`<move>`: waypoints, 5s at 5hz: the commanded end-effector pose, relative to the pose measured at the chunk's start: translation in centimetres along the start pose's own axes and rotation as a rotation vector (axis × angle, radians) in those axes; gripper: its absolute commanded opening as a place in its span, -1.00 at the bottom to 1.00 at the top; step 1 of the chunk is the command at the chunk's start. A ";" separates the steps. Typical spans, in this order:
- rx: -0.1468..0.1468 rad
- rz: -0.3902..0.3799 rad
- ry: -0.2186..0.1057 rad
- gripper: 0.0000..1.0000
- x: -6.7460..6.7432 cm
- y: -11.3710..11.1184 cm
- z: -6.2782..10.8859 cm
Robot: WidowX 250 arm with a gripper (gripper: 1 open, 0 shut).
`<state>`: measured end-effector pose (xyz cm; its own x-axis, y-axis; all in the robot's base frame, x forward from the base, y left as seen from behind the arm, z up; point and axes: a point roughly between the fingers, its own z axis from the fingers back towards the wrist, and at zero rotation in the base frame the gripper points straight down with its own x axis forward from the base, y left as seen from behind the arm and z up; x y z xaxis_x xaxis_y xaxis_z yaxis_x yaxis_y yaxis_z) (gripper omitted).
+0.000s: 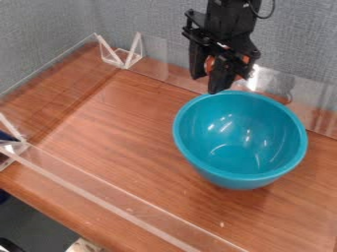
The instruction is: Put the mushroom in the blue bowl
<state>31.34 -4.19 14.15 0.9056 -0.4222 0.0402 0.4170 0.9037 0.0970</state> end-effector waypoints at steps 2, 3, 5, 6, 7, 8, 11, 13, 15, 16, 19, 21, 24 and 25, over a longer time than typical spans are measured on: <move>0.019 -0.007 -0.059 -1.00 0.3 -0.3 1.6; 0.021 -0.013 -0.066 -1.00 0.2 -0.5 1.8; 0.019 -0.029 -0.076 -1.00 0.1 -0.7 1.9; 0.016 -0.036 -0.081 -1.00 0.1 -0.8 1.9; 0.014 -0.042 -0.086 -1.00 0.1 -0.9 2.0; 0.011 -0.049 -0.090 -1.00 0.0 -0.9 1.9; 0.006 -0.064 -0.102 -1.00 0.1 -1.1 2.0; 0.003 -0.072 -0.107 -1.00 0.0 -1.1 2.0; 0.003 -0.078 -0.110 -1.00 0.0 -1.1 2.2; 0.003 -0.080 -0.111 -1.00 0.0 -1.1 2.2; 0.004 -0.086 -0.115 -1.00 -0.1 -1.1 2.5; -0.001 -0.097 -0.109 -1.00 0.4 -1.3 2.2; -0.008 -0.109 -0.098 -1.00 1.2 -1.5 1.7; -0.012 -0.113 -0.096 -1.00 1.3 -1.6 1.3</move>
<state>30.94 -5.75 13.33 0.8537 -0.5180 0.0537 0.5142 0.8548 0.0706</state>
